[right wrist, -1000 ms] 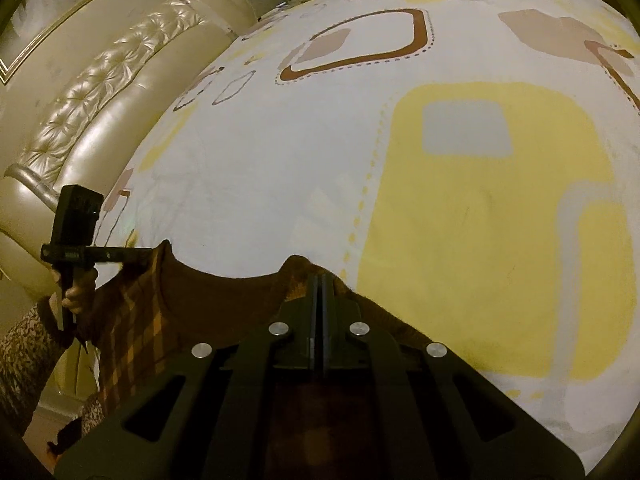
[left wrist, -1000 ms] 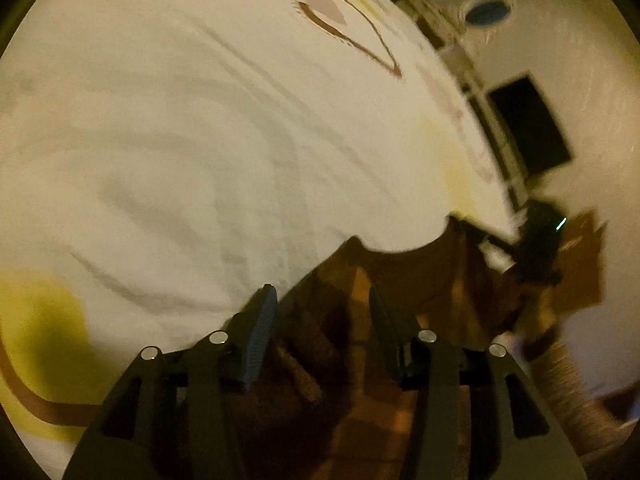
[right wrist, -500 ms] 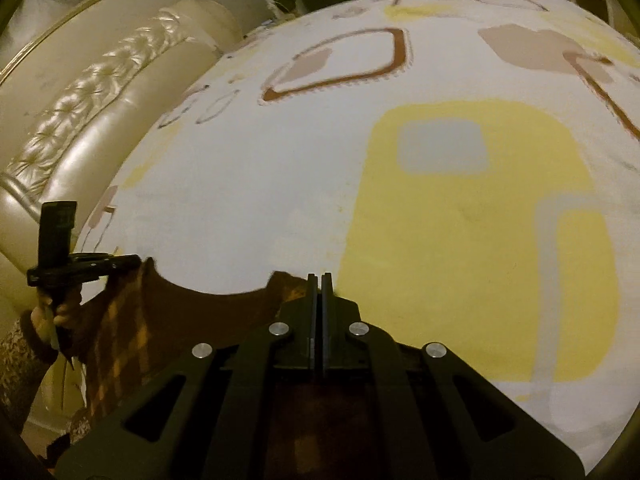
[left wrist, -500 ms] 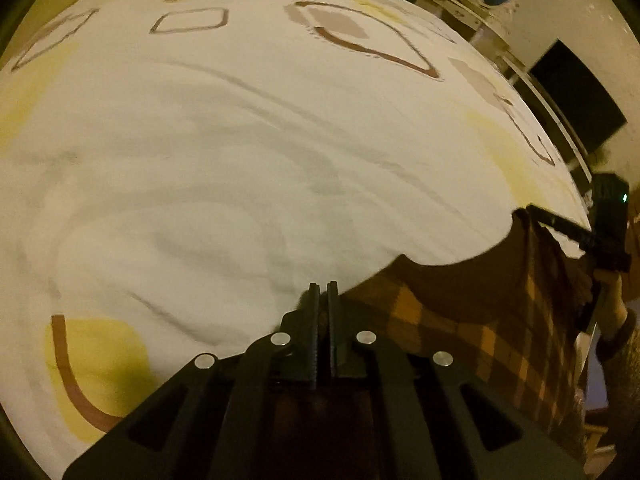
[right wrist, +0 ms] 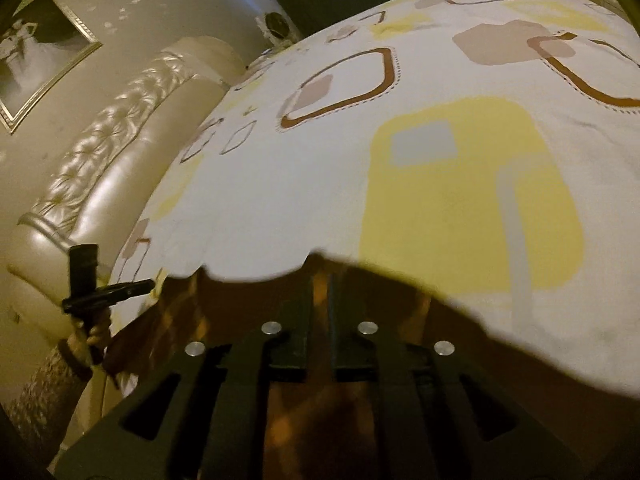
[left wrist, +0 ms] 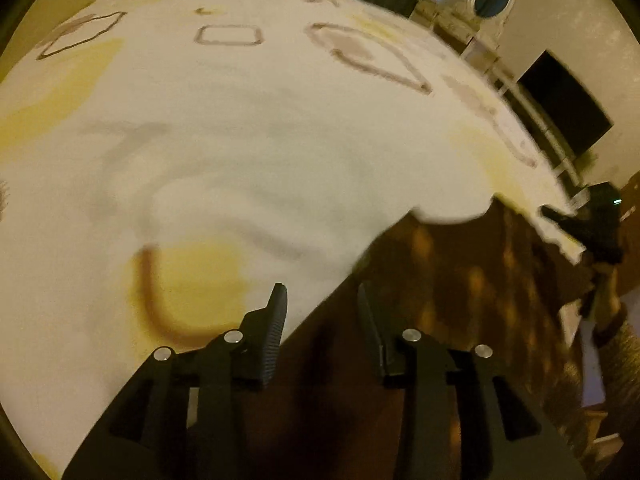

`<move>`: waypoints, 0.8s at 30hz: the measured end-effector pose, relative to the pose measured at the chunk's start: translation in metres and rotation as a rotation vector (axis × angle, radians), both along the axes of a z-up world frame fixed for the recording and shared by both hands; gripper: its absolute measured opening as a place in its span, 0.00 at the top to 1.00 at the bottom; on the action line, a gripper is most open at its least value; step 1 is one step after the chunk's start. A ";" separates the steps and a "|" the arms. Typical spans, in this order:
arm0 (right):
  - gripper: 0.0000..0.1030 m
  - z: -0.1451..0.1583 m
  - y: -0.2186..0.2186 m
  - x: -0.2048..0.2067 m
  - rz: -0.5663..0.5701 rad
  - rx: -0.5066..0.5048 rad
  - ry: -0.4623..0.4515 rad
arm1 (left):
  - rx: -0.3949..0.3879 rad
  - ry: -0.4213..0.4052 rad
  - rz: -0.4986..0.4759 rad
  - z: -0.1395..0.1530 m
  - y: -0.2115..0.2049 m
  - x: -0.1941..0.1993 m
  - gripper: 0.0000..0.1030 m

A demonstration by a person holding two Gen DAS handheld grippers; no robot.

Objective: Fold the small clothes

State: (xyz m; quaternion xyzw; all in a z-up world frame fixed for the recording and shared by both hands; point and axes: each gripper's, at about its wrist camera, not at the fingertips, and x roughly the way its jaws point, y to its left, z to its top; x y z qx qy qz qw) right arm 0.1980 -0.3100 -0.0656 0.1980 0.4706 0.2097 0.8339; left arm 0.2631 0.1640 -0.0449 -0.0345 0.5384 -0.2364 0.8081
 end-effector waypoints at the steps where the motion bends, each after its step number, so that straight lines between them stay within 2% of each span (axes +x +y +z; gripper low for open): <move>1: 0.89 0.001 0.001 -0.011 0.007 0.002 0.003 | 0.014 0.003 0.007 -0.002 0.005 -0.004 0.63; 3: 0.89 0.002 0.003 -0.030 0.019 0.005 0.016 | 0.050 0.012 0.033 -0.008 0.020 -0.013 0.62; 7: 0.85 0.004 0.005 -0.064 0.024 0.020 0.034 | 0.042 0.094 0.030 -0.026 0.036 -0.023 0.62; 12: 0.84 0.005 0.007 -0.091 0.009 0.019 0.047 | 0.101 0.057 -0.011 -0.027 0.030 -0.038 0.63; 14: 0.84 0.005 0.006 -0.100 -0.005 0.032 0.053 | 0.126 0.054 -0.014 -0.026 0.028 -0.041 0.75; 16: 0.84 0.007 0.005 -0.110 -0.023 0.030 0.047 | 0.154 0.055 -0.009 -0.026 0.027 -0.044 0.93; 21: 0.84 0.011 0.000 -0.121 -0.063 0.037 0.024 | 0.190 0.035 0.026 -0.022 0.030 -0.062 0.96; 24: 0.84 0.014 -0.007 -0.127 -0.084 0.038 0.016 | 0.169 0.037 0.066 -0.023 0.039 -0.071 0.96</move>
